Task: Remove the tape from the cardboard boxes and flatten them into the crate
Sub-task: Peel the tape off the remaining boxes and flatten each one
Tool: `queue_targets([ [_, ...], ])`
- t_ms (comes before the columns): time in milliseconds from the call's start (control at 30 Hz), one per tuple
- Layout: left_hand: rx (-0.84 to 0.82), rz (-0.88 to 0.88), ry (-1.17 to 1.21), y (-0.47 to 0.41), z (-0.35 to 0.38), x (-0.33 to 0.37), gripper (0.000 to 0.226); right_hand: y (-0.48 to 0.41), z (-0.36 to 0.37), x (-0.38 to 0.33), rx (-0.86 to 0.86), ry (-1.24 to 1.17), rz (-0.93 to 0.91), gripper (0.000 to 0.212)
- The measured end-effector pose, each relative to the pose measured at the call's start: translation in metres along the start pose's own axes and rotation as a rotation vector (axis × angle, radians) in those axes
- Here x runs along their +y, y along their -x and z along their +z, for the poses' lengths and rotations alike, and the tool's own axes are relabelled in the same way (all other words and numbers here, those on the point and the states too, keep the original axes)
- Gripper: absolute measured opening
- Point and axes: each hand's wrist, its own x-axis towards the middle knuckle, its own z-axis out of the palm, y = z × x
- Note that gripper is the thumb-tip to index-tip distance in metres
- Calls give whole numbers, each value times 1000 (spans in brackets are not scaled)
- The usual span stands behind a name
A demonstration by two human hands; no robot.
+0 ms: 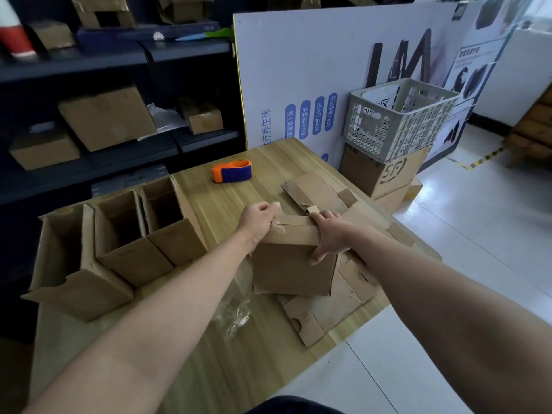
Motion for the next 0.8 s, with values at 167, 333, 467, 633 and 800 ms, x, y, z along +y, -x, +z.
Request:
queue_targets([
  [167,132,111,-557,-4,-24,-30,33,11,9,22,9,-15,59,125],
  [333,170,166,-711,0,-15,-48,26,8,19,8,32,91,88,113],
  [467,205,92,-522,0,-5,-42,14,1,20,-7,-14,90,68,115],
  [633,127,49,-457,7,2,-44,13,-4,31,-19,29,52,43,121],
  [800,55,-86,-356,7,5,-42,39,-2,35,-17,60,34,53,122],
])
